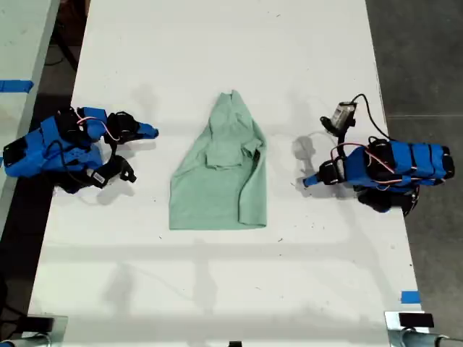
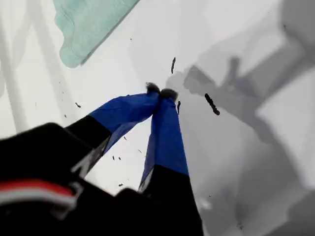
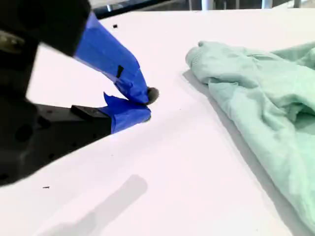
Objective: Fold t shirt
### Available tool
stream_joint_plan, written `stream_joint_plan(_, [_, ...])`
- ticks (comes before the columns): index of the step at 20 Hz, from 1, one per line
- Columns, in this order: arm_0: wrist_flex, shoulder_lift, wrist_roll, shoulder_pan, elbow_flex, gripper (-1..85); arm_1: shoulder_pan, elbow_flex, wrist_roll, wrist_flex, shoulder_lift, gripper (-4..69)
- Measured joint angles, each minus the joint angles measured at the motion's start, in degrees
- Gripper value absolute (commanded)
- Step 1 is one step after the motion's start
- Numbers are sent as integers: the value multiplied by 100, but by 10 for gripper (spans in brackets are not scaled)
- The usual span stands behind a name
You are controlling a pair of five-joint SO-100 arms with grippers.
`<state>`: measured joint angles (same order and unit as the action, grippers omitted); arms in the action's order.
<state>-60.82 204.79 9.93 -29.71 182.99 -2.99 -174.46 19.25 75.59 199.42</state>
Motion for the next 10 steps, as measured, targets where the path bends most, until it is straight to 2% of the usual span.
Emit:
stream_joint_plan(3, [-26,-1257,-800,1046,-844,-2,0,0,0,0,0,1])
stream_joint_plan(6, [-299,-4148,-1775,2215,-2707,-2,0,0,0,0,0,1])
stream_joint_plan(8, [-308,-5915,-2136,2900,-3990,7,0,0,0,0,0,1])
stream_joint_plan(10, [-290,-7225,-2338,3410,-4737,94,0,0,0,0,0,1])
